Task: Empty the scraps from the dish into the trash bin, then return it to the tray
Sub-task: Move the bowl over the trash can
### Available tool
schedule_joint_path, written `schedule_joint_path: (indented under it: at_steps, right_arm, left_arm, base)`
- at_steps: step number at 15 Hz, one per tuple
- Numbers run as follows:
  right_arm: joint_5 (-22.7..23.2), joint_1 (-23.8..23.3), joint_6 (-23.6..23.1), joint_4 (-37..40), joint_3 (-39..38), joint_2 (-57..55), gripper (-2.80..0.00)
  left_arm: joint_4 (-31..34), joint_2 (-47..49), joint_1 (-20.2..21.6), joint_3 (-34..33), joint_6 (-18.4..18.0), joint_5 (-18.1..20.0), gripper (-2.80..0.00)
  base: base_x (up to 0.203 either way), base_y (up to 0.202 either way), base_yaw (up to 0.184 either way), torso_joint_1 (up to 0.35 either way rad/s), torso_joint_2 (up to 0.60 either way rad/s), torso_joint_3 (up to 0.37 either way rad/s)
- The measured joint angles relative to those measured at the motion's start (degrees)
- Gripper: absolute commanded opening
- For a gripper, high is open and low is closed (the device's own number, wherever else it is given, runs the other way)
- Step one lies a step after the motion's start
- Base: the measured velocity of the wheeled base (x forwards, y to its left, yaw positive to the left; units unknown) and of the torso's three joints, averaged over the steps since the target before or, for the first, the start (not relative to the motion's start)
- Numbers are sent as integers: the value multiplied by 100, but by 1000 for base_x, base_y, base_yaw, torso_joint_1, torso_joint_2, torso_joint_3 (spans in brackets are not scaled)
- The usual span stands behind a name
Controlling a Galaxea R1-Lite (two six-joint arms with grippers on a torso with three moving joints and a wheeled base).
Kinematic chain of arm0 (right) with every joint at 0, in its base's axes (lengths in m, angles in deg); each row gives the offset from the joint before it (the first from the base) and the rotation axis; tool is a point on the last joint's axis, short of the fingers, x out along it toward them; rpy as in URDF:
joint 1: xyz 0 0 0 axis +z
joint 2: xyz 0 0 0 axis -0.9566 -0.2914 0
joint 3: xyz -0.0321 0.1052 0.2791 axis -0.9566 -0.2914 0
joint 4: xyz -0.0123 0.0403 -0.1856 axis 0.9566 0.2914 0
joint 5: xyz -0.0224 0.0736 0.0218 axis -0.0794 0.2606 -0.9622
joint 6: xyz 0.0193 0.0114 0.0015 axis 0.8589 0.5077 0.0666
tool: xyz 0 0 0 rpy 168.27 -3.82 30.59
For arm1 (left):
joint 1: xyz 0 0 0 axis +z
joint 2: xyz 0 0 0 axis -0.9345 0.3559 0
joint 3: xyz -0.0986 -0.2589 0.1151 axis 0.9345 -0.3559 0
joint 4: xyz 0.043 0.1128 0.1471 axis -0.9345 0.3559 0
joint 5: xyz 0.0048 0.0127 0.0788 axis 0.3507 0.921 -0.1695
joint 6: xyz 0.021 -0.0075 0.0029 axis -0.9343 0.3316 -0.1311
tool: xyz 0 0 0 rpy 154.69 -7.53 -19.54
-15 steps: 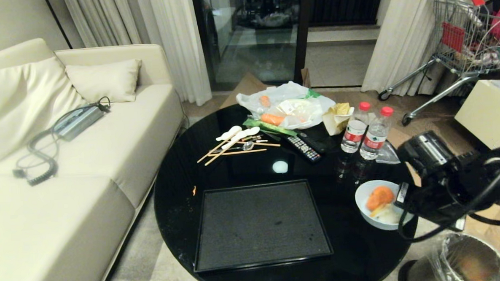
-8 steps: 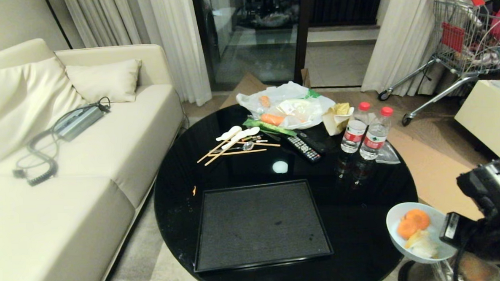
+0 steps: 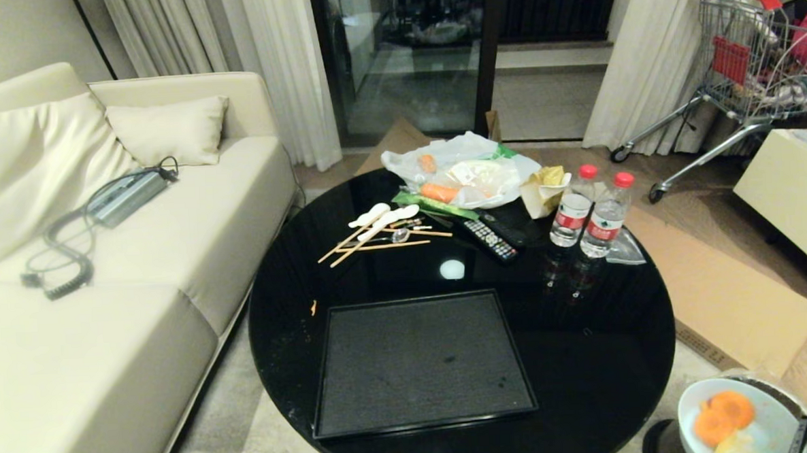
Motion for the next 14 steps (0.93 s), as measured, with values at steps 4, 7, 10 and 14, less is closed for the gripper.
schedule_joint_path:
  at_steps: [4,7,10,14]
  right_arm:
    - [164,-28,71,173,-126,227,-280]
    - [321,-46,122,398,-136,267,-280]
    - [363,-52,210,480,-136,281,-280]
    - [367,-52,217,478,-171,293,-280]
  left_arm:
    - [-2,0,0,2,0,1,-280]
    - [0,0,0,2,0,0,-280]
    - [-2,0,0,2,-2,0,-280]
    - [-2,0,0,0,0,0,-280]
  base:
    - [0,0,0,0,0,0]
    - [0,0,0,0,0,0]
    - [0,0,0,0,0,0]
    - [0,0,0,0,0,0]
